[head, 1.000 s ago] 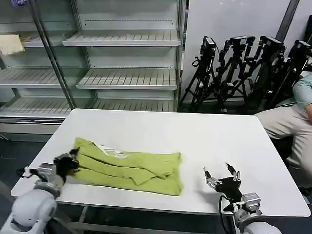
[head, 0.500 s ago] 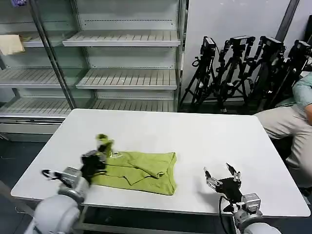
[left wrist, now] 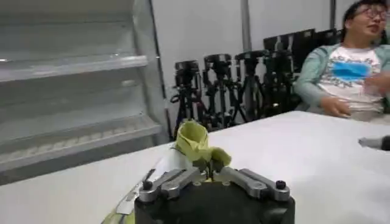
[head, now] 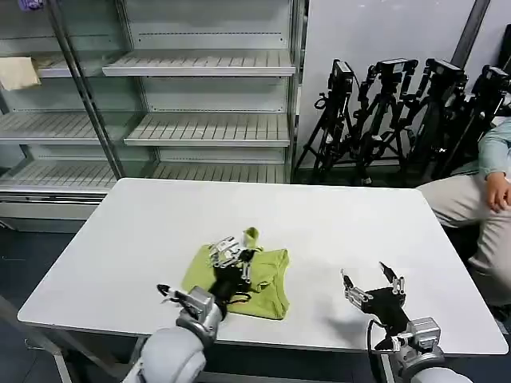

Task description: Fold and organize the clothes.

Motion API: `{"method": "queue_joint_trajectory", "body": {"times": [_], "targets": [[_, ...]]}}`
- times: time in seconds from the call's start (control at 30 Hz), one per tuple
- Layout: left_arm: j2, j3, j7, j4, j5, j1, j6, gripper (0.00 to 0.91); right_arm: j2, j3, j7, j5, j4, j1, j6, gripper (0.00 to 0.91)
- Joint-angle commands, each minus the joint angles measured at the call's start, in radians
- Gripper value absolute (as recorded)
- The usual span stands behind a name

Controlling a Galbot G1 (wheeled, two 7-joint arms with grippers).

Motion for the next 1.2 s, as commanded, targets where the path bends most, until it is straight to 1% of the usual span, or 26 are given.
{"method": "queue_joint_trajectory", "body": {"times": [0.03,0.07,0.1,0.2,0.3,0.4,0.5,0.53,0.67,0.7,0.8,0.87,0.93,1.03,1.07,1.17,1.2], "targets": [[-0.047,0.114,-0.019,0.058,0.007,-0.060,0.007,0.524,-0.003,0.013,0.001,-0.002,0.020,-0.011,-0.003,0.907],[-0.049,0.116,-0.031,0.053,0.002,-0.061,0.019,0.907,-0.003,0.012,0.000,-0.002,0.019,-0.009,-0.004,0.907],[-0.055,0.116,-0.046,0.051,0.002,-0.064,0.043,0.907,-0.003,0.011,0.001,-0.004,0.018,-0.008,-0.004,0.907],[-0.064,0.098,-0.072,0.058,-0.039,-0.075,0.026,0.907,-0.001,0.009,0.000,-0.004,0.019,-0.006,-0.005,0.907],[-0.049,0.063,-0.080,0.034,-0.107,-0.072,0.012,0.907,-0.001,0.008,-0.001,-0.004,0.018,-0.006,-0.005,0.907],[-0.027,-0.015,-0.095,-0.019,-0.200,-0.071,0.007,0.907,0.001,0.006,-0.001,-0.004,0.011,-0.003,-0.003,0.907],[0.018,-0.087,-0.100,-0.037,-0.223,-0.059,-0.018,0.907,0.002,0.001,-0.001,-0.004,0.003,0.001,0.000,0.907],[0.039,-0.120,-0.118,-0.027,-0.218,-0.044,-0.013,0.907,0.001,0.000,-0.001,-0.004,0.000,0.004,0.000,0.907],[0.082,-0.217,-0.158,0.037,-0.210,0.025,0.017,0.907,-0.001,-0.008,-0.001,-0.002,-0.010,0.020,0.001,0.907],[0.087,-0.233,-0.170,0.050,-0.213,0.036,0.045,0.907,-0.002,-0.010,-0.001,-0.002,-0.012,0.023,0.001,0.907],[0.091,-0.272,-0.196,0.095,-0.232,0.068,0.071,0.907,-0.002,-0.014,-0.002,-0.003,-0.013,0.029,0.001,0.907],[0.088,-0.286,-0.201,0.095,-0.274,0.086,0.092,0.907,-0.003,-0.016,-0.003,-0.002,-0.012,0.028,0.001,0.907],[0.085,-0.287,-0.206,0.090,-0.328,0.105,0.093,0.907,-0.003,-0.016,-0.002,-0.002,-0.012,0.027,0.001,0.907],[0.076,-0.275,-0.211,0.081,-0.351,0.127,0.094,0.907,-0.003,-0.015,-0.002,-0.002,-0.012,0.026,0.002,0.907],[0.075,-0.270,-0.211,0.069,-0.392,0.135,0.094,0.907,-0.002,-0.014,-0.002,-0.002,-0.012,0.025,0.002,0.907],[0.071,-0.256,-0.206,0.059,-0.427,0.146,0.095,0.907,-0.001,-0.014,-0.001,-0.002,-0.013,0.026,0.002,0.907],[0.070,-0.252,-0.206,0.060,-0.433,0.146,0.095,0.625,0.000,-0.015,-0.001,-0.002,-0.013,0.026,0.002,0.907]]}}
